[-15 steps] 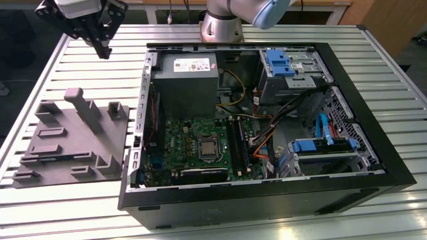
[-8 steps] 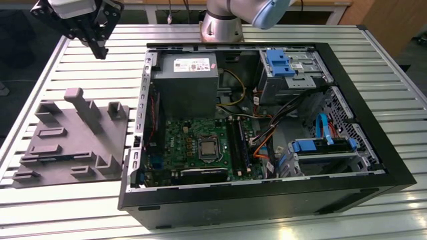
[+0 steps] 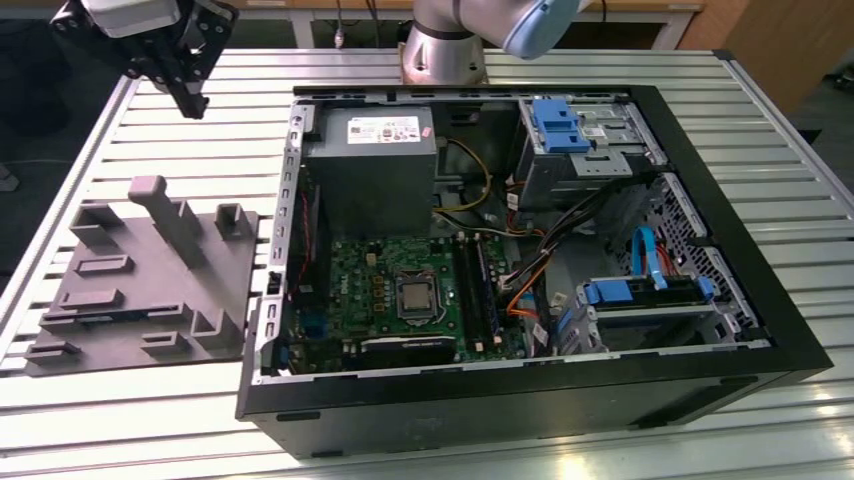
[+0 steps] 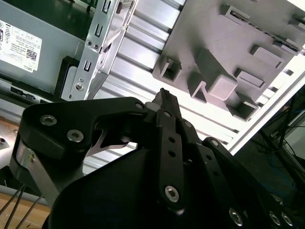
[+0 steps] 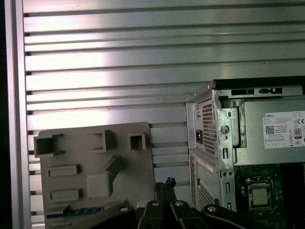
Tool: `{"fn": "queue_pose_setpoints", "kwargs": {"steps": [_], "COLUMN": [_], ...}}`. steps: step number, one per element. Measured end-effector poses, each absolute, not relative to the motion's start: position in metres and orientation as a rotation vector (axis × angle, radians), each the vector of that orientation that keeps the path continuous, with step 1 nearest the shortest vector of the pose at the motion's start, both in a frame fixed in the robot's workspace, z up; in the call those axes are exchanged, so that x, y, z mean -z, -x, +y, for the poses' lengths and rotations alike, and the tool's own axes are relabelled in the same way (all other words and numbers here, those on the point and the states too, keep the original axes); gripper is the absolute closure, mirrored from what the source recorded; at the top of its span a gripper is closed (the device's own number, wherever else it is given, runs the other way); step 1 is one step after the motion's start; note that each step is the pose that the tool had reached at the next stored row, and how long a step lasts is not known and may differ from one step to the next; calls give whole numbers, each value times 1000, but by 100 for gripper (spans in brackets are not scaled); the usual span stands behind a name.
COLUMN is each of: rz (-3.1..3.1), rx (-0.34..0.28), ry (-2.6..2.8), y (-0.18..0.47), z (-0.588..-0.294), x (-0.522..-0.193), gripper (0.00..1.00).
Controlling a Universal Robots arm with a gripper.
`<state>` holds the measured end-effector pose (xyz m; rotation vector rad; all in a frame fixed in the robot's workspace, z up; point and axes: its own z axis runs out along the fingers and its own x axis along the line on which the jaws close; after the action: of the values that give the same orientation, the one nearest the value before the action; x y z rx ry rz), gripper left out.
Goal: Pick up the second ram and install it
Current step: 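Reach for the second ram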
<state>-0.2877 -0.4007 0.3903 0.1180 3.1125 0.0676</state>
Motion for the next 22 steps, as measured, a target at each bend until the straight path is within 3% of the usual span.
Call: {"fn": "queue_pose_setpoints", "kwargs": {"steps": [22], "rz": [3112], "rx": [-68], "ry": [-118], "y": [305], "z": [-401], "x": [-390], "gripper": [89]}}
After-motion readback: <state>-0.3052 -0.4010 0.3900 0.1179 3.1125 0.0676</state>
